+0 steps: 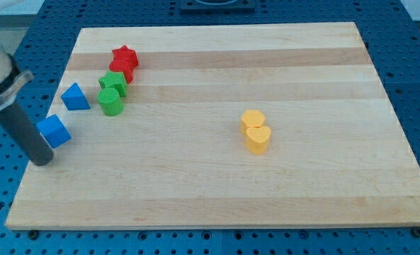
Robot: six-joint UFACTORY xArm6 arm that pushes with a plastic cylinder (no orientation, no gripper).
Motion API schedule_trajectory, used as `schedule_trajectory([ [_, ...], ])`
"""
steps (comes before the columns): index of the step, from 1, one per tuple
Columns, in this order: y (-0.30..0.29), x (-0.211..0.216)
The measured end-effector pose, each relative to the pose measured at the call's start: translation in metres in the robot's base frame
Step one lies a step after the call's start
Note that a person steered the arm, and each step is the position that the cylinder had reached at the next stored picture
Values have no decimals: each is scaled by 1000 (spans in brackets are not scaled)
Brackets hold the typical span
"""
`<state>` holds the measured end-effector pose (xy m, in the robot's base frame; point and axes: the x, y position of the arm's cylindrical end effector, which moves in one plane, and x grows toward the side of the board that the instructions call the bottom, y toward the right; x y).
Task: Place the blue cube below blue triangle
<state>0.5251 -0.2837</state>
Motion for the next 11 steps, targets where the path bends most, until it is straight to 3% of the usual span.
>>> schedule_trajectory([
  [3,-17,-30],
  [7,31,-30],
  [11,20,-55],
])
